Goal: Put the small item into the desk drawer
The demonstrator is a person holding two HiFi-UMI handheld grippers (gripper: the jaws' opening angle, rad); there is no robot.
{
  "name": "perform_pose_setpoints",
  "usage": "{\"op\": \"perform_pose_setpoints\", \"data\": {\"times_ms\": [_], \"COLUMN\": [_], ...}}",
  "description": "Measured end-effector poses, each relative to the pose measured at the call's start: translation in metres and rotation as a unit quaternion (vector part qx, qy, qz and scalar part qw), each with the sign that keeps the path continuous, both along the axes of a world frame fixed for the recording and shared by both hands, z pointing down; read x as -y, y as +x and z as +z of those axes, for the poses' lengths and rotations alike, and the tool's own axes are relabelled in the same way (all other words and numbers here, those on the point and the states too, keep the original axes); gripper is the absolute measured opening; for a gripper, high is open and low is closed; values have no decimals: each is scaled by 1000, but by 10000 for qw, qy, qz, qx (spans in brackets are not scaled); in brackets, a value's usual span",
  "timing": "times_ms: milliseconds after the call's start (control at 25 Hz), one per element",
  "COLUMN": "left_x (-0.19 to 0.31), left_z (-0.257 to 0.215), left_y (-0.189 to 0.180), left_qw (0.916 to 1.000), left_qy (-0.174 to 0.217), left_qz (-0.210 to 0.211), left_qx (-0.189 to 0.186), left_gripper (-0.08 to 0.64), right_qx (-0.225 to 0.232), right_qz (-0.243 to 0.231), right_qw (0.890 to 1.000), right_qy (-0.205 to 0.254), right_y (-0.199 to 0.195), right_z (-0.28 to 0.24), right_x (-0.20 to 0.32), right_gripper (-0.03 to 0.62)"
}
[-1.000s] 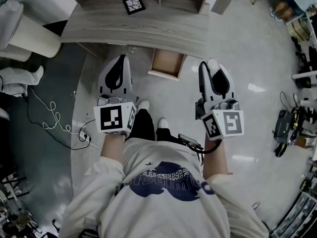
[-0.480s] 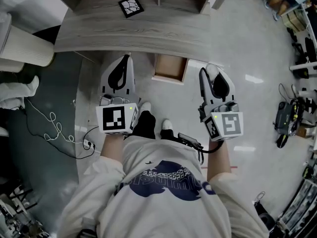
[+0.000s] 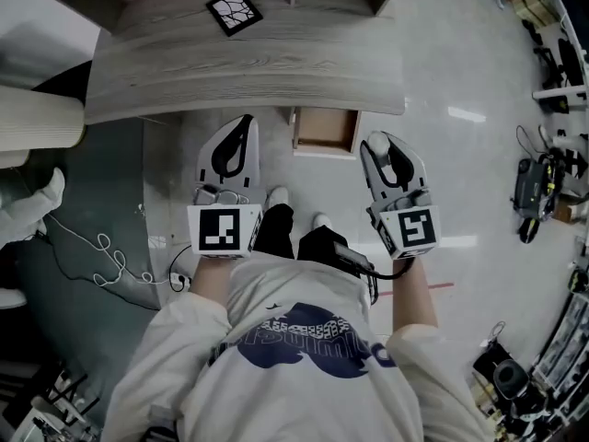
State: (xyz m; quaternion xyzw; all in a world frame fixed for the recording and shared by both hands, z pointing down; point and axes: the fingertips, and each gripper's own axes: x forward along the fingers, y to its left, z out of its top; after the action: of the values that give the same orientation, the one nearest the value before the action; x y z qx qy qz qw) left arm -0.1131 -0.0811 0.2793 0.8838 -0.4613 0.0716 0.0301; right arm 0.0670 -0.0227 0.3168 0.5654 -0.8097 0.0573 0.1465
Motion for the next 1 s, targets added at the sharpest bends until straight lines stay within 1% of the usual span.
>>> {"op": "perform_pose_setpoints", "data": {"times_ms": [160, 240, 320, 480, 600, 760, 1000], "left_x": [5, 6, 9, 11, 13, 13, 15], "left_z": [24, 38, 50, 77, 92, 110, 132], "left_y": [-1, 0, 2, 5, 9, 13, 25], "left_qw": [9996, 9992, 9989, 9978, 9968, 9945, 9922], "left_qy": [-231, -371, -459, -645, -742, -897, -978], "left_qz": [124, 109, 41, -146, -312, -542, -777], "left_qx": [43, 63, -14, -5, 3, 30, -7], "left_gripper": [8, 8, 8, 8, 8, 8, 8], "right_qx": [-526, -719, -919, -1220, -1321, -1543, -1784], "right_qz": [-323, -567, -847, -1393, -1725, -2201, -2628], "right_qw": [9972, 9940, 9890, 9747, 9647, 9469, 9248], "right_qy": [-428, -604, -793, -1256, -1489, -1762, -2094], "right_y": [-13, -19, -24, -30, -33, -35, -34], "right_z": [42, 66, 94, 153, 190, 231, 280], "right_x": [12, 21, 31, 42, 48, 52, 59], "right_gripper": [126, 126, 126, 126, 126, 126, 126]}}
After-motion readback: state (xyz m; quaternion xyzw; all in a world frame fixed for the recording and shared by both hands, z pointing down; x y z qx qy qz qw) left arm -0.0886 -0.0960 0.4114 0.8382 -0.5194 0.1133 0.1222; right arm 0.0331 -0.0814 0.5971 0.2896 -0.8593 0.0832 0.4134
